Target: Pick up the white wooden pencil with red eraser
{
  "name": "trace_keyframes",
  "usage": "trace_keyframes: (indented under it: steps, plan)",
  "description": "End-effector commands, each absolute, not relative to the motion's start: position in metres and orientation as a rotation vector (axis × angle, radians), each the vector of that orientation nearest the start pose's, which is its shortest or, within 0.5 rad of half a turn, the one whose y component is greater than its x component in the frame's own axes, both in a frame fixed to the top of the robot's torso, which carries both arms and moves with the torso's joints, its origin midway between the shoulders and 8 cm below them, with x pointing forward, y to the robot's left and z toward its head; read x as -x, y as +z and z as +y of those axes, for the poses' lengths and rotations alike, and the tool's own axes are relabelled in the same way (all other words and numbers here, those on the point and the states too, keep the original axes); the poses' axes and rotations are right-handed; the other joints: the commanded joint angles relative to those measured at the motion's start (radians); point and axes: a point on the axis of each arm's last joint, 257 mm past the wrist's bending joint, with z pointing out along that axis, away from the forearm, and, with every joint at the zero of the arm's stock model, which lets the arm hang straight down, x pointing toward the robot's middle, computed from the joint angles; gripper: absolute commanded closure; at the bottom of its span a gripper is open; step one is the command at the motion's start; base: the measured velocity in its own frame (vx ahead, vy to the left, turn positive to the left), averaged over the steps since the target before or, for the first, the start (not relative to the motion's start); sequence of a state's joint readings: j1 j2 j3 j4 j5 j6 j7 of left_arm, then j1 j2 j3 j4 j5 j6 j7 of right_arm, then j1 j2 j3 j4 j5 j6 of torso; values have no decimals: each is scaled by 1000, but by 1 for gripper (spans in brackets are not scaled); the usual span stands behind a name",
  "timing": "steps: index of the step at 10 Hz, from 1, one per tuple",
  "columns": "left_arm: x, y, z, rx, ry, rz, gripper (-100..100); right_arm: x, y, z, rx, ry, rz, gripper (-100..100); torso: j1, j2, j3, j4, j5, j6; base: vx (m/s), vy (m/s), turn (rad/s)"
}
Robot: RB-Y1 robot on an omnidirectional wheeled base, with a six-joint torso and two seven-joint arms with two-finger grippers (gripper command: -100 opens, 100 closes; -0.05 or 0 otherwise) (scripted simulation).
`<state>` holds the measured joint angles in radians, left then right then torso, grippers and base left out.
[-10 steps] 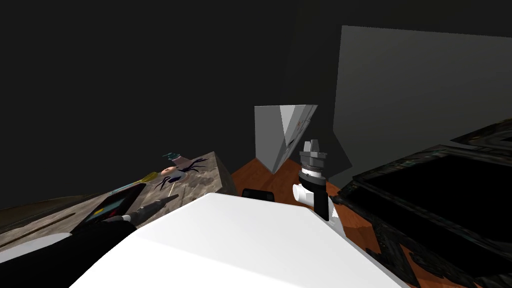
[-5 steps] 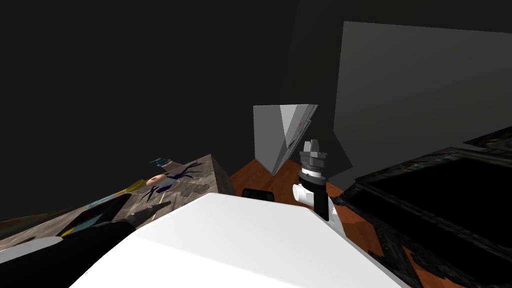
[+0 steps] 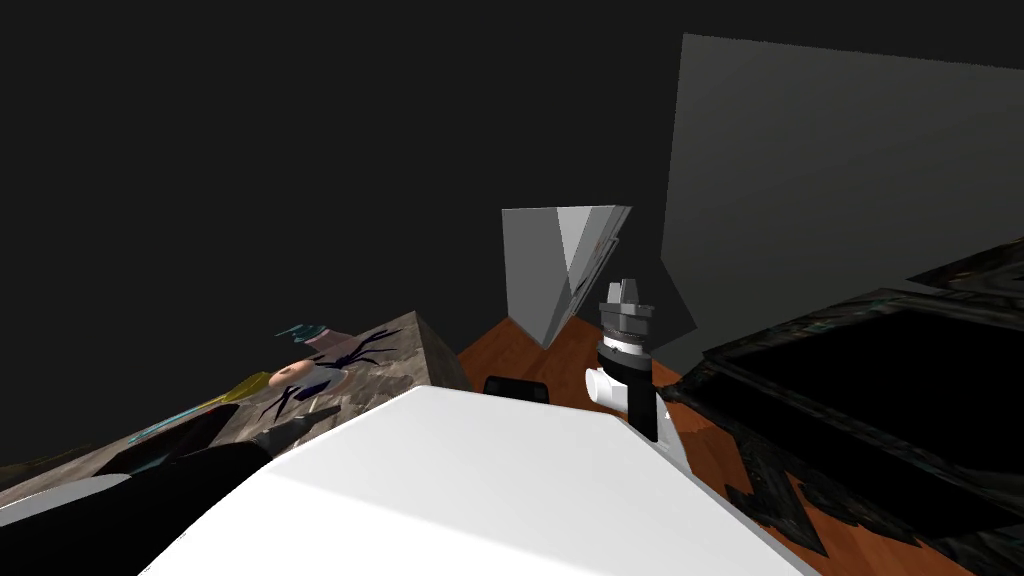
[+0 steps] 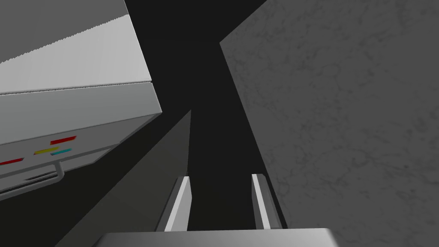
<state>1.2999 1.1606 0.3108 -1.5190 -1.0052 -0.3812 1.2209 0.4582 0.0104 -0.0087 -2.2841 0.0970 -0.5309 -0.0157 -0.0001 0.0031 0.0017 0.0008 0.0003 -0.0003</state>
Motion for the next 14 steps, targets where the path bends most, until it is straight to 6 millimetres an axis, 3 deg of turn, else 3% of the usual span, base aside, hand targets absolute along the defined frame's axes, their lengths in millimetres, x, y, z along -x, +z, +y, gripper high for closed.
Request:
trace_keyframes:
  steps: [1,4,5,9,10,11,14]
  plan:
    - [-12,-347,652,1183,56,2447,-100,-342,45,-265,-551,1278,606,0,0,0,0,0,0,0,-78,19,-103]
    - [-12,-353,651,1204,60,2439,-100,-342,45,-265,-551,1278,606,0,2,2,1,1,2,0,-58,14,-106]
    - [-12,-353,652,1207,62,2435,100,-342,45,-265,-551,1278,606,0,3,0,0,0,2,0,-6,-1,5]
    - [-10,-353,652,1211,65,2435,100,-342,45,-265,-551,1277,606,0,3,-4,-2,0,2,2,-1,1,4]
    - [-10,-353,652,1211,65,2436,0,-342,45,-265,-551,1277,606,0,2,-4,-2,0,2,2,0,0,0]
    - [-12,-347,652,1183,56,2447,100,-342,45,-265,-551,1277,606,0,2,-4,-2,0,2,2,54,-5,157]
    - [-12,-335,652,1140,48,2467,100,-342,45,-265,-551,1277,606,0,0,-9,-5,-1,2,2,80,-21,142]
